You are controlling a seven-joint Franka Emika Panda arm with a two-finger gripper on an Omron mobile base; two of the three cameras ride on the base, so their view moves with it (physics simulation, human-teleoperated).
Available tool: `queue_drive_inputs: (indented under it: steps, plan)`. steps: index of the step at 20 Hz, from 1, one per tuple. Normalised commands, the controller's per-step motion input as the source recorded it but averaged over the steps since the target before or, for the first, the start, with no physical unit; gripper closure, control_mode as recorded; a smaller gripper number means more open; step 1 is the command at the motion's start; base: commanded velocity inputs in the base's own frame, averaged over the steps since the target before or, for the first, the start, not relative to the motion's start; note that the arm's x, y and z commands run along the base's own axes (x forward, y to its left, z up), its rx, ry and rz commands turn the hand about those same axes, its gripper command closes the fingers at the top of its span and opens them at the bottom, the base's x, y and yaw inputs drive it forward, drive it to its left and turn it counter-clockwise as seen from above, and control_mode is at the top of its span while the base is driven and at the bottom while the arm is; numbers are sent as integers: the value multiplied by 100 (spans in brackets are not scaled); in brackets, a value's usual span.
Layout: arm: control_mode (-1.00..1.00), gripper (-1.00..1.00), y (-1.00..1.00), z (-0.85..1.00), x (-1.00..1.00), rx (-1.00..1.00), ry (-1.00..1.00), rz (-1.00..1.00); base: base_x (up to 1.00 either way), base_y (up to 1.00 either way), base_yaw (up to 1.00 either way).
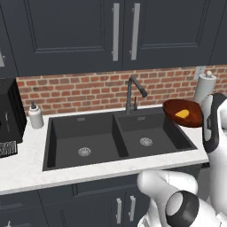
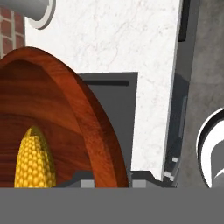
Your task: Pick the corn from the sink and place it in the bowl. Then pick the bowl and place it in the microwave. Then close the microwave door and press the start button.
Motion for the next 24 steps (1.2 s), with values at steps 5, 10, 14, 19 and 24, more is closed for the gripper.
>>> queue_drive_inputs:
  steps: [5, 10, 14, 19, 24]
  plan:
    - [-100, 100, 62, 47, -25, -9, -1, 0, 0, 0, 0]
    - [-100, 100, 48, 57, -22, -16, -2, 0, 0, 0, 0]
    - [-100, 100, 35, 51, -31, -1, 0, 0, 0, 0, 0]
    - [-100, 100, 34, 43, -36, 1, 0, 0, 0, 0, 0]
    - [-100, 100, 43, 27, -27, 11, 1, -1, 0, 0, 0]
